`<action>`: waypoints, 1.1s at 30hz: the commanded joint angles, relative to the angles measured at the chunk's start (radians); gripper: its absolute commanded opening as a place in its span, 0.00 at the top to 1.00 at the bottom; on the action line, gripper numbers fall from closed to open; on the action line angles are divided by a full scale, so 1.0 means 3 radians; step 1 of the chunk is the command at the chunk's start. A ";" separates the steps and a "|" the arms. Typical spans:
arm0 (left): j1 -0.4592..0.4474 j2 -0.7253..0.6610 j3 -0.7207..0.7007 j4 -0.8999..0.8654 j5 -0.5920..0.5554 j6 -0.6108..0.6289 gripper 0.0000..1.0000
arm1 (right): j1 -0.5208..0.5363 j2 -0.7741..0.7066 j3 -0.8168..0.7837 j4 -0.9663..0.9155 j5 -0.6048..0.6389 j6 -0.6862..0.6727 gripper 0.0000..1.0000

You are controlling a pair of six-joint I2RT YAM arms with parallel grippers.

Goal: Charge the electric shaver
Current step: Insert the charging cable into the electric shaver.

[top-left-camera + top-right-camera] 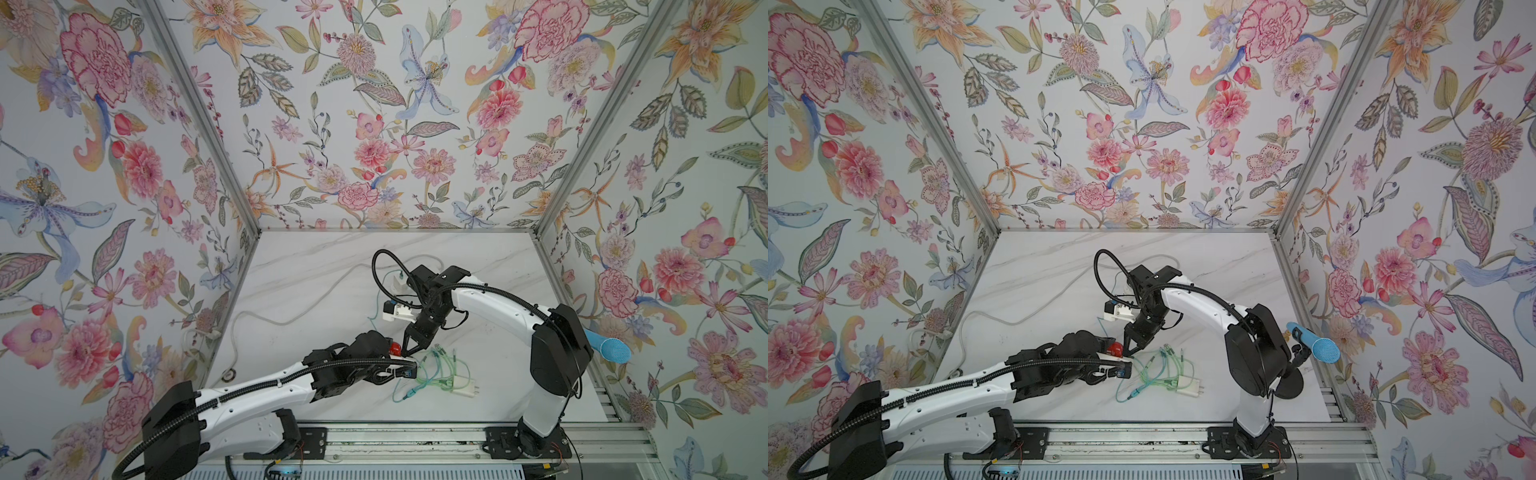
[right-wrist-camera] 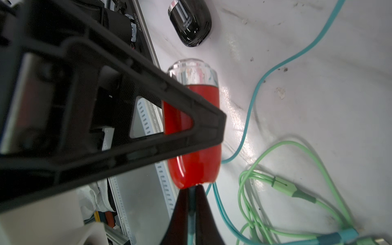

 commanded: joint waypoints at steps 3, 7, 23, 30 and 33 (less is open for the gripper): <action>-0.0344 0.0020 0.0061 0.0601 0.0607 0.0079 1.00 | -0.0063 0.0188 0.0315 0.0693 -0.0066 -0.0201 1.00; -0.0351 0.0013 0.0043 0.0672 0.0605 0.0035 1.00 | -0.0067 0.0202 0.0325 0.0701 -0.0122 -0.0225 1.00; -0.0324 -0.0220 -0.0529 0.1300 0.0533 -0.0376 1.00 | -0.0257 -0.0208 -0.0052 0.0717 -0.0163 -0.0319 1.00; -0.0294 -0.0207 -0.0677 0.1498 0.0549 -0.0499 1.00 | -0.0329 -0.0418 -0.0133 0.0723 -0.0112 -0.0251 0.91; -0.0260 -0.0192 -0.0798 0.1603 0.0541 -0.0601 1.00 | -0.0448 -0.0554 -0.0160 0.0723 -0.0088 -0.0205 0.79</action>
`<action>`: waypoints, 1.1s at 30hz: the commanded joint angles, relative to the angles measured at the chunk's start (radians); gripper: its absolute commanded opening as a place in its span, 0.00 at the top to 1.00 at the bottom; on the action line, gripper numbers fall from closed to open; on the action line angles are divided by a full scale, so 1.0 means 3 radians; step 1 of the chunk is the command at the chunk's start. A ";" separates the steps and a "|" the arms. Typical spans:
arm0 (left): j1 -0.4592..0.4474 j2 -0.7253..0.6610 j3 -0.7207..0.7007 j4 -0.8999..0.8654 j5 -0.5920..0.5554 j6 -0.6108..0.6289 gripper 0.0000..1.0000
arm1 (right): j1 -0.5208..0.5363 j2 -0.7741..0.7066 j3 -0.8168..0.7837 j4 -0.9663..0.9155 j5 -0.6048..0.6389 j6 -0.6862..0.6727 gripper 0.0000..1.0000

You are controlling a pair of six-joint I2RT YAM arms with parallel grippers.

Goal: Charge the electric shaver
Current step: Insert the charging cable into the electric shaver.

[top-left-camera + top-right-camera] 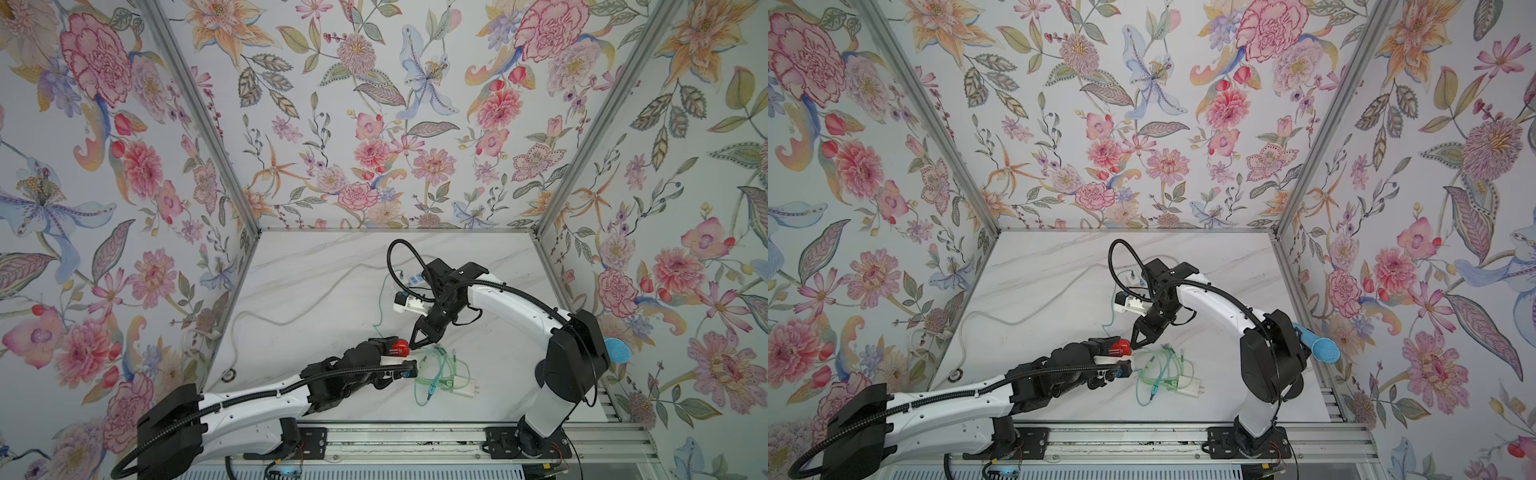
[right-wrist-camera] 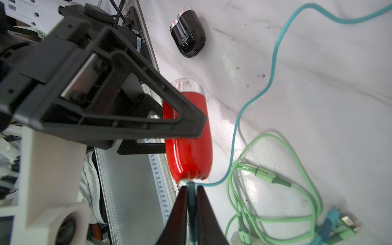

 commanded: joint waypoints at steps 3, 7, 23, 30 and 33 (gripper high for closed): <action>-0.0096 0.0004 -0.0232 0.0353 0.0400 -0.0267 1.00 | -0.0206 -0.0336 -0.0025 0.0504 0.0020 0.0063 0.72; -0.0077 -0.0005 -0.0308 0.0438 0.0298 -0.0436 1.00 | -0.0271 -0.0584 -0.0194 0.0737 0.0167 0.0293 0.69; 0.0281 0.0118 -0.0329 0.0979 0.0265 -0.0916 1.00 | -0.0081 -0.1284 -0.1203 0.1436 0.0290 0.1075 0.53; 0.0286 0.0154 -0.0311 0.1003 0.0261 -0.0884 1.00 | -0.0075 -0.1190 -0.1239 0.1428 0.0192 0.1053 0.66; 0.0292 0.0108 -0.0322 0.0975 0.0219 -0.0867 1.00 | -0.0068 -0.1163 -0.1274 0.1405 0.0189 0.1047 0.68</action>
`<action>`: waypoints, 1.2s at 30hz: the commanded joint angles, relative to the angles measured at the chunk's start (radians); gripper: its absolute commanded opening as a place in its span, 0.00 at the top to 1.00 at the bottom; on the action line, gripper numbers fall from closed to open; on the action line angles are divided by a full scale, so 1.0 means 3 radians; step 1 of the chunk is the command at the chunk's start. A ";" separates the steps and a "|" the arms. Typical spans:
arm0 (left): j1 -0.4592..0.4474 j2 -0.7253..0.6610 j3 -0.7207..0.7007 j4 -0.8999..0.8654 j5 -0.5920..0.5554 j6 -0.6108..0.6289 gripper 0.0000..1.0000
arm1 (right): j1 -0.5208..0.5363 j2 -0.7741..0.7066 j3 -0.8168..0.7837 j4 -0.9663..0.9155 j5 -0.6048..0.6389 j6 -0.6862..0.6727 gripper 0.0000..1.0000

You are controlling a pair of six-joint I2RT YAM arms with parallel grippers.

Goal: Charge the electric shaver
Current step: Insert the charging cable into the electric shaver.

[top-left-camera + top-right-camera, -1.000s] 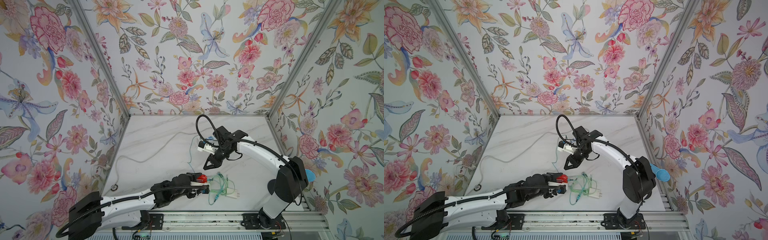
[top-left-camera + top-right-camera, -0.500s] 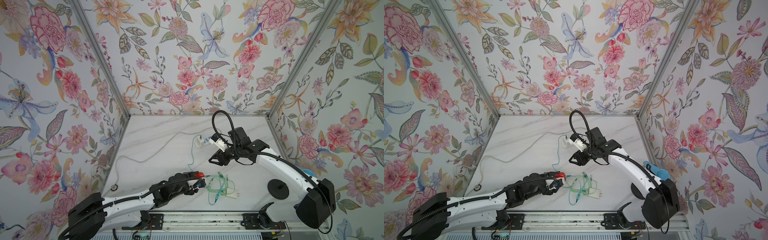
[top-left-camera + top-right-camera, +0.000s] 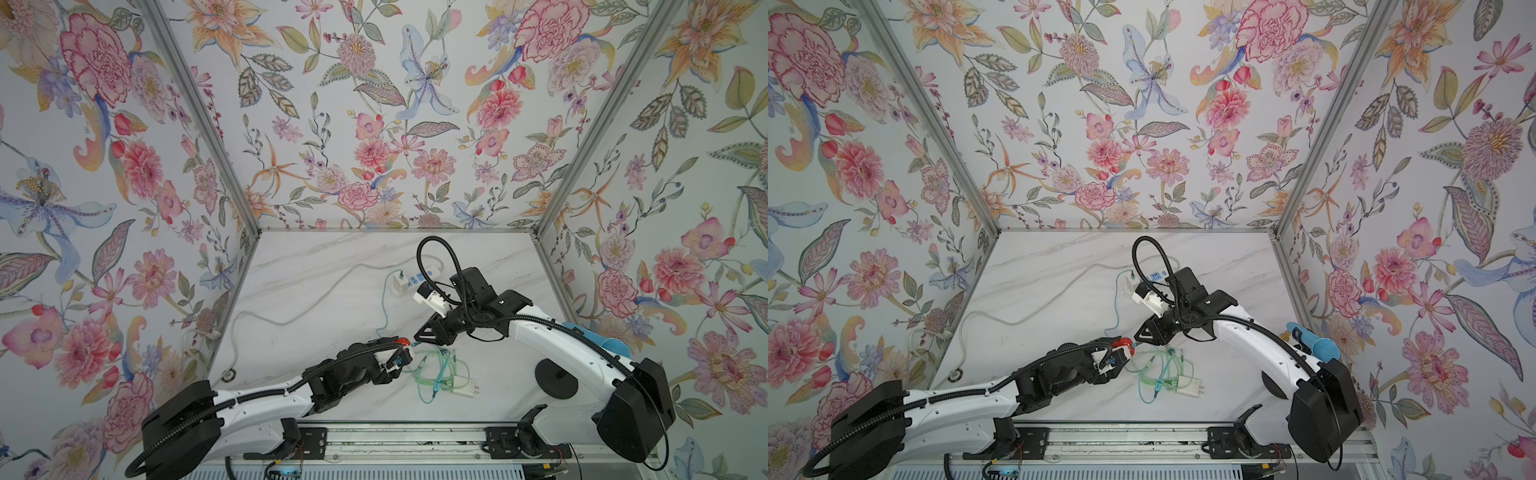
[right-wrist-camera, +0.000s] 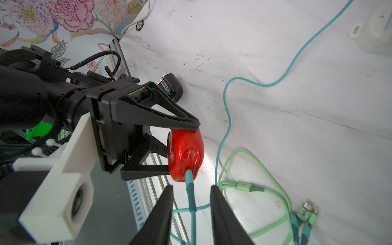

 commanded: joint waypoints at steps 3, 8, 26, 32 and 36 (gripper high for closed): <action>0.0033 -0.0088 -0.0022 0.0136 -0.0005 -0.0050 1.00 | 0.0011 0.0057 -0.0093 -0.0026 -0.0047 -0.0028 0.66; 0.0032 -0.0073 -0.0014 0.0145 -0.0009 -0.0039 1.00 | 0.0011 0.0063 -0.0085 -0.0028 -0.0083 -0.0024 0.66; 0.0032 -0.0031 -0.0002 0.0213 -0.0043 -0.0060 1.00 | 0.0133 0.0067 -0.0106 -0.0069 -0.0006 0.0022 0.85; 0.0033 -0.0058 -0.0007 0.0273 -0.0050 -0.0072 1.00 | 0.0158 0.0106 -0.0064 -0.0035 -0.0035 0.0007 0.95; 0.0034 -0.0023 -0.0022 0.0446 -0.0056 -0.0097 1.00 | 0.0181 0.0142 -0.0070 0.0042 -0.0065 0.0021 0.98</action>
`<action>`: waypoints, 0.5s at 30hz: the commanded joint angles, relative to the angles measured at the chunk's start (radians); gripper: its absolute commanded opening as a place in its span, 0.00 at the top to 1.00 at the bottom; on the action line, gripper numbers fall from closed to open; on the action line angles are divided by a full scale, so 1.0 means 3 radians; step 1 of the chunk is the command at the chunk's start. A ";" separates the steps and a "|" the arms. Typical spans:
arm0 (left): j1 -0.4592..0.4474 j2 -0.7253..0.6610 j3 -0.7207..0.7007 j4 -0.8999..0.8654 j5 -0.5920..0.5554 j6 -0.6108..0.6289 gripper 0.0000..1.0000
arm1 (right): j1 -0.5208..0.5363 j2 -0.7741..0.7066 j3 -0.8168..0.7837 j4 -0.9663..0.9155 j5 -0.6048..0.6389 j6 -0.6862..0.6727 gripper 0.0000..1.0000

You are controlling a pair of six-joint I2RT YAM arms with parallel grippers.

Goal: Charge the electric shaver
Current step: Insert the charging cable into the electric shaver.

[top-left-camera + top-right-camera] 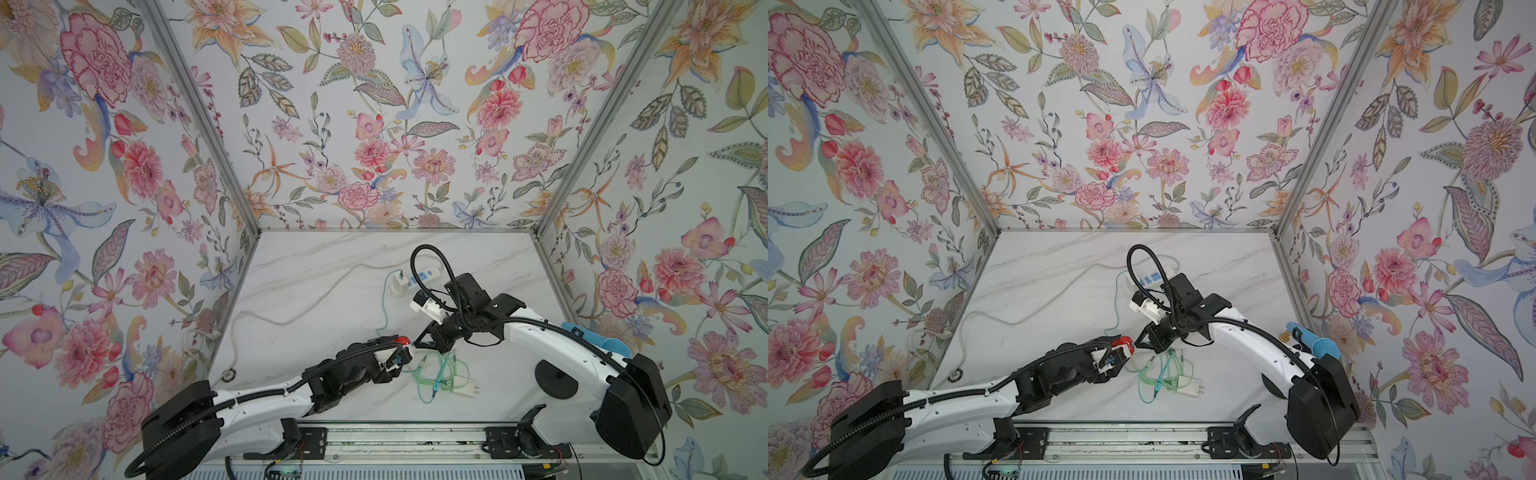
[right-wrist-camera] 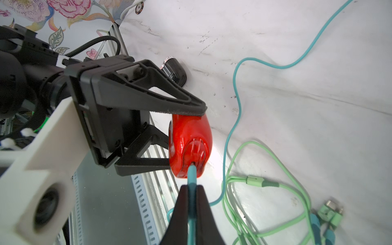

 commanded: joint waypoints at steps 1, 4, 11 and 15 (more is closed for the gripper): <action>0.0025 -0.0009 -0.0008 0.0430 -0.0037 -0.0099 1.00 | 0.0056 0.0084 0.0030 0.0053 -0.0064 -0.0014 0.99; 0.0026 0.0008 -0.0002 0.0556 -0.0031 -0.0117 1.00 | 0.0068 0.0105 0.0012 0.0102 -0.0082 -0.0017 1.00; 0.0027 0.0006 -0.0031 0.0792 0.0013 -0.0149 1.00 | 0.0075 0.0185 -0.0035 0.0267 -0.0168 -0.0015 1.00; 0.0028 0.0026 -0.0020 0.0866 0.0046 -0.0155 1.00 | 0.0098 0.0254 -0.0045 0.0336 -0.0190 -0.0002 1.00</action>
